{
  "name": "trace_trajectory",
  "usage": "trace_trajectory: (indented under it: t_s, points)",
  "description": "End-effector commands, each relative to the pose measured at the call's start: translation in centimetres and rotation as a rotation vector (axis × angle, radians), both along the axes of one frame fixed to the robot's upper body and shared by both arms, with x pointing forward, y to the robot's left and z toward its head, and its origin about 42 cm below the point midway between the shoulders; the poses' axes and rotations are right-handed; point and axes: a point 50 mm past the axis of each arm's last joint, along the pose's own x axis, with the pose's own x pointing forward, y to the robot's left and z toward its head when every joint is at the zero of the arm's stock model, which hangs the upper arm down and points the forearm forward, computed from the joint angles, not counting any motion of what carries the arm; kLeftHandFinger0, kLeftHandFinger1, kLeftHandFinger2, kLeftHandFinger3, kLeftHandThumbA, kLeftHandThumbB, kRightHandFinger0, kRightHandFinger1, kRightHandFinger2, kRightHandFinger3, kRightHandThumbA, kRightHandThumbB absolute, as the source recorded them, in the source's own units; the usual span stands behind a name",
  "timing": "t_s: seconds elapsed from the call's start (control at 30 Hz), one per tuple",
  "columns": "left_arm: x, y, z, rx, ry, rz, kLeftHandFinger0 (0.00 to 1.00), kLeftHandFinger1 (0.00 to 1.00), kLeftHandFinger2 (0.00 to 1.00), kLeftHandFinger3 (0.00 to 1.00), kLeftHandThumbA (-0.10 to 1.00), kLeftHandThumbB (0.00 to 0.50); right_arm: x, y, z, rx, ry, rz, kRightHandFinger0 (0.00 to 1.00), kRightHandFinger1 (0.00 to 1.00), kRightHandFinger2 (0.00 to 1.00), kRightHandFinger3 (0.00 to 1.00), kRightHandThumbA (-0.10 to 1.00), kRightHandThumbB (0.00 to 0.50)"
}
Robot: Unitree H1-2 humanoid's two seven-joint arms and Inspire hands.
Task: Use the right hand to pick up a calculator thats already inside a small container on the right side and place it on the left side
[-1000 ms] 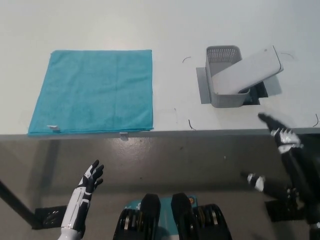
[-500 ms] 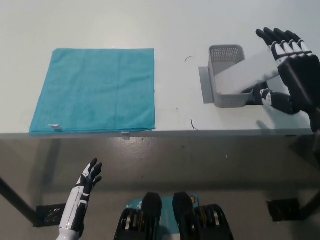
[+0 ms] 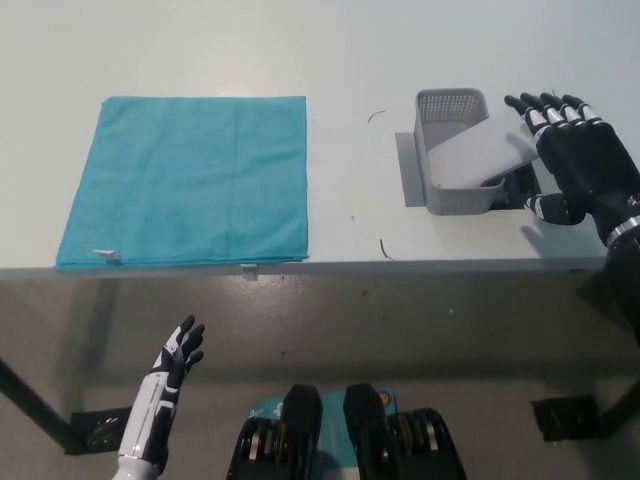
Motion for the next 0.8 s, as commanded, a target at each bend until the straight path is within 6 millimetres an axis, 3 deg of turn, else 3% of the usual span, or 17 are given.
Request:
trace_trajectory:
  t_s: [0.0,0.3,0.57,0.77]
  points:
    - [0.5,0.1,1.3,0.012,-0.064,-0.017,1.00,1.00,1.00,1.00,1.00,0.000,1.2,-0.7,3.1,-0.077,-0.058,-0.043,1.00,1.00,1.00,1.00,0.86,0.494]
    - [0.4,0.1,1.1,0.013,-0.061,-0.017,1.00,1.00,1.00,1.00,1.00,0.000,1.2,-0.2,4.2,-0.074,-0.155,-0.025,1.00,1.00,1.00,1.00,0.81,0.484]
    - [0.3,0.0,1.2,0.015,-0.059,-0.022,1.00,1.00,1.00,1.00,1.00,0.000,2.0,0.9,4.7,-0.100,-0.161,-0.015,1.00,1.00,1.00,1.00,0.90,0.479]
    - [0.3,0.0,1.2,0.020,-0.059,-0.022,1.00,1.00,1.00,1.00,1.00,0.000,2.4,1.8,4.8,-0.102,-0.156,-0.014,1.00,1.00,1.00,1.00,0.90,0.483]
